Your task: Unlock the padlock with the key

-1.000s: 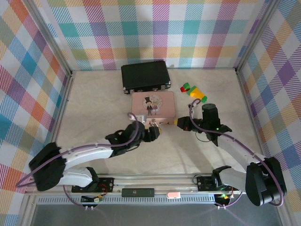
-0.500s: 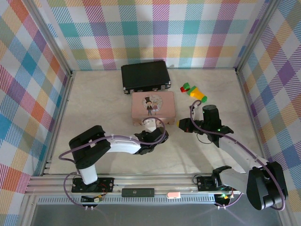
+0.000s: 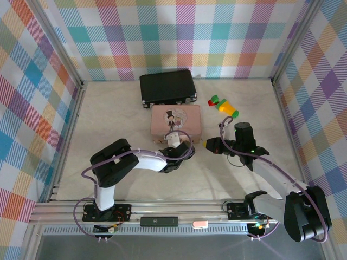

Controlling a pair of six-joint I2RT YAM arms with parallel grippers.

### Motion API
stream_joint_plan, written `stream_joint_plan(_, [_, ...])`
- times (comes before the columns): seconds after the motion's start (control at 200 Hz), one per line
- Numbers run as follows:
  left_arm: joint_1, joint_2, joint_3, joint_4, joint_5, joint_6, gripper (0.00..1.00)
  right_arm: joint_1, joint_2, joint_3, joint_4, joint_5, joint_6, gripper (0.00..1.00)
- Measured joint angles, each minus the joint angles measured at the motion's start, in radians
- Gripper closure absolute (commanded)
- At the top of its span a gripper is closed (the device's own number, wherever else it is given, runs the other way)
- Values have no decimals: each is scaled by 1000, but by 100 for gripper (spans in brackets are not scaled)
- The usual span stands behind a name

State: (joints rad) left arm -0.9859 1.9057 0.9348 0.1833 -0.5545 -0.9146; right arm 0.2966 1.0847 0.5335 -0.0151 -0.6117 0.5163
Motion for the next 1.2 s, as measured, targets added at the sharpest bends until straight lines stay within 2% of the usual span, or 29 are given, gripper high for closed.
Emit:
stream_joint_plan(0.2, [41, 29, -3, 139, 94, -13, 100, -10, 0, -18, 12, -3, 11, 100])
stream_joint_plan(0.515, [49, -23, -109, 298, 241, -80, 100, -10, 10, -97, 63, -26, 56, 100])
stream_joint_plan(0.9, [49, -89, -262, 584, 439, -166, 100, -14, 204, -162, 273, -155, 147, 100])
stream_joint_plan(1.2, [56, -90, -308, 764, 487, -185, 100, -23, 277, -162, 386, -224, 183, 100])
